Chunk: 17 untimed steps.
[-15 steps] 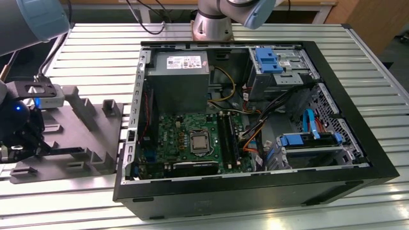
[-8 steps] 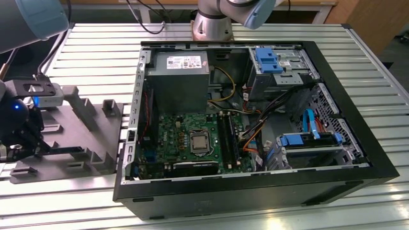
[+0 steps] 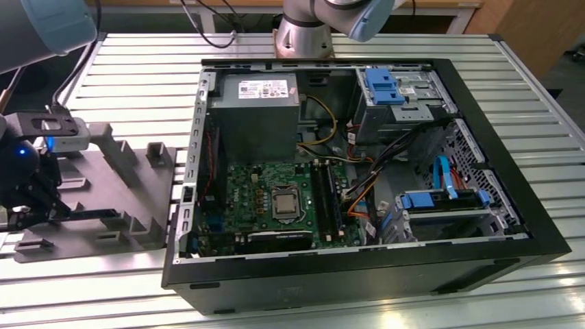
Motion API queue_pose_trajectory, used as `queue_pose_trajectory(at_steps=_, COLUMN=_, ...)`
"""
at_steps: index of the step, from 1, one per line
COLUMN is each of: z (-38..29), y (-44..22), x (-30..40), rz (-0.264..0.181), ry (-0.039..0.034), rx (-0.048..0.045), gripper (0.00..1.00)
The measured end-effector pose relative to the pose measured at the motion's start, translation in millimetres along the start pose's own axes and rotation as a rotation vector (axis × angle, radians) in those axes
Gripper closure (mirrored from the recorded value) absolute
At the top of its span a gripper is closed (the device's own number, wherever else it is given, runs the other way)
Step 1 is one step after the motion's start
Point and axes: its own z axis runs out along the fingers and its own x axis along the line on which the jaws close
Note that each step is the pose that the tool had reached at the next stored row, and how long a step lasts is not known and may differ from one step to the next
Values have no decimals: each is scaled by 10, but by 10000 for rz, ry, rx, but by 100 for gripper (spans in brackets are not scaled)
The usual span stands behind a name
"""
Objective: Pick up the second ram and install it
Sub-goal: 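Pick up the second ram and move it above second insertion slot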
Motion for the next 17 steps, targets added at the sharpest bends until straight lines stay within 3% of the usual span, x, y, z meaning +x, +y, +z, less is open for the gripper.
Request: queue_pose_trajectory(at_steps=17, z=-111, y=7, x=-3, rz=-1, ry=-1, rx=16, gripper=88)
